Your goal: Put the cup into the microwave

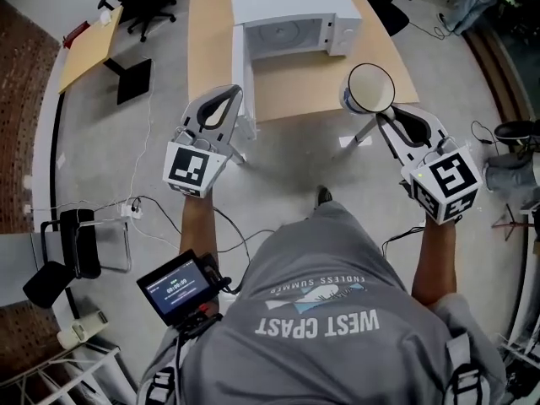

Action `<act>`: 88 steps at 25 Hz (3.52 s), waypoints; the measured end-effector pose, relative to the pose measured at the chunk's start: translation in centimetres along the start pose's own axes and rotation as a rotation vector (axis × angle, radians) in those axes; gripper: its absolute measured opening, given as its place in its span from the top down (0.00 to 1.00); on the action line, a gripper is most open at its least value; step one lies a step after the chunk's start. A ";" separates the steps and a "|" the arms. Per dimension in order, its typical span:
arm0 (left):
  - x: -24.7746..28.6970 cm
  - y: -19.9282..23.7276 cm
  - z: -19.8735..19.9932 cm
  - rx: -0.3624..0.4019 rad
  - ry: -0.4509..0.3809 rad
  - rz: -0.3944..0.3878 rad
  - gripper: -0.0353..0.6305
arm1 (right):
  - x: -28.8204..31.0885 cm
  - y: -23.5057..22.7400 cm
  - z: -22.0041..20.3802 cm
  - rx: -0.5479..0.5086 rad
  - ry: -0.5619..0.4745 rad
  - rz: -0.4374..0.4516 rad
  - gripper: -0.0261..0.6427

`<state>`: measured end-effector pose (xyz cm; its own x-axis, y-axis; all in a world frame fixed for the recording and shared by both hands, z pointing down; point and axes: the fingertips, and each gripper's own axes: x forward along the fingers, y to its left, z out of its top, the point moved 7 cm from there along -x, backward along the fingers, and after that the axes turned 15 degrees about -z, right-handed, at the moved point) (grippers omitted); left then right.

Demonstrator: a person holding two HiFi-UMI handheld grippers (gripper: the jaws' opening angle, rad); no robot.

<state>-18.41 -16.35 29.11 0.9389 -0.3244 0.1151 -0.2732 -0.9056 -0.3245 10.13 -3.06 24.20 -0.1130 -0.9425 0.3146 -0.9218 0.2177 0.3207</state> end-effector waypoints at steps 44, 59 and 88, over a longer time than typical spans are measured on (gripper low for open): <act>2.7 3.5 -13.4 -0.410 0.316 0.237 0.91 | 53.1 -3.5 -19.4 0.152 0.148 0.036 0.85; 2.1 1.7 -15.2 -0.492 0.405 0.284 0.91 | 60.9 -3.1 -21.8 0.208 0.132 -0.023 0.85; 2.2 1.0 -16.9 -0.559 0.411 0.284 0.91 | 64.9 -3.3 -21.9 0.259 0.107 -0.011 0.85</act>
<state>-20.15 -22.55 44.90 0.6927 -0.5428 0.4749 -0.6616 -0.7404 0.1188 14.00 -59.39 63.16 -0.0755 -0.9092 0.4095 -0.9883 0.1228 0.0903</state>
